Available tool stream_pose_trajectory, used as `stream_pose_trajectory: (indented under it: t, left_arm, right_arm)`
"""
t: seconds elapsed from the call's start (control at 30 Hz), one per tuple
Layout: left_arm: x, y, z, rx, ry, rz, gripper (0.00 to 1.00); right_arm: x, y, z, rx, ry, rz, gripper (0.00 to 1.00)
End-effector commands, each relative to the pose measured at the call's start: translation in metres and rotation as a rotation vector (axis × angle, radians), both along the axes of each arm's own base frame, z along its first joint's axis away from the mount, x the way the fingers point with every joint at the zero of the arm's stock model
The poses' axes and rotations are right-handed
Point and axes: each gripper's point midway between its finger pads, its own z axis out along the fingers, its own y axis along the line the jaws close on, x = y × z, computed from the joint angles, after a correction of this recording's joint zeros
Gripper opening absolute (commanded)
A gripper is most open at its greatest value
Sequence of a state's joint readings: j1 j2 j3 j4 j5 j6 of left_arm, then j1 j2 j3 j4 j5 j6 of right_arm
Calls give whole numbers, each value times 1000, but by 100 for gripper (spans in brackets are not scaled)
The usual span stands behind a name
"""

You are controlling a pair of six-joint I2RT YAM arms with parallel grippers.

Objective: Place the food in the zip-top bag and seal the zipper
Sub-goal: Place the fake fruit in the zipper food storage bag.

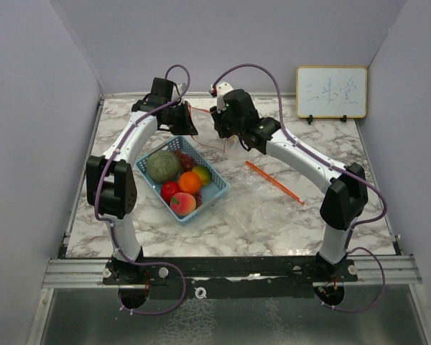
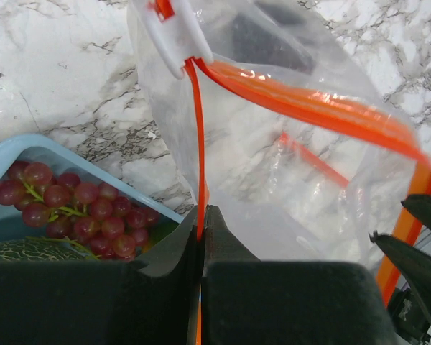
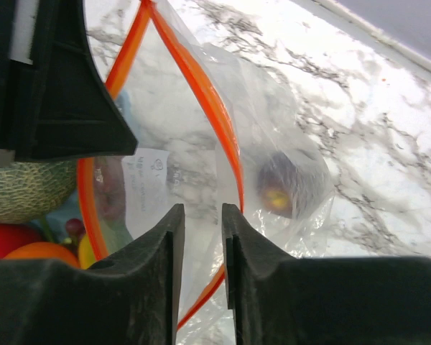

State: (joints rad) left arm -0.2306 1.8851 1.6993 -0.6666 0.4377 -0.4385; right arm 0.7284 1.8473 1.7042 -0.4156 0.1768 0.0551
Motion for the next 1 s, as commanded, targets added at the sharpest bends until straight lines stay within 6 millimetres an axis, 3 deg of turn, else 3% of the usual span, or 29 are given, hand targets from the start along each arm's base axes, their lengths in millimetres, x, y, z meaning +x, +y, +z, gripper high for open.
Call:
stream_pose_trajectory:
  t: [0.0,0.1,0.23,0.33,0.47,0.6,0.73,0.9,0.97]
  left_arm:
    - [-5,-10,33,-75,-43,-27,0]
    - [-1,-16,39,-107,-41,-28,0]
    - [4,-17,49,-111,-39,-26,0]
    - [7,-18,51,-107,-45,-27,0]
    - [7,-18,45,-104,-33,-27,0]
    - [7,-16,37,-93,-26,-21,0]
    - [7,-14,30,-72,-19,-19,0]
    - [4,-14,24,-66,-8,-26,0]
    - [4,-14,23,-64,-7,-30,0]
  right_arm:
    - [7,-10,12,-15,-64,-59,44]
    - [-1,2,24,30,-64,23,58]
    - [-27,18,59,107,-95,197,69]
    - [-58,30,83,171,-98,366,73]
    - [-97,42,95,240,-36,491,74]
    - [-136,62,71,238,63,558,75]
    - [-156,77,23,234,208,592,75]
    - [-152,91,-39,168,314,568,80]
    - [-145,95,-51,168,323,541,82]
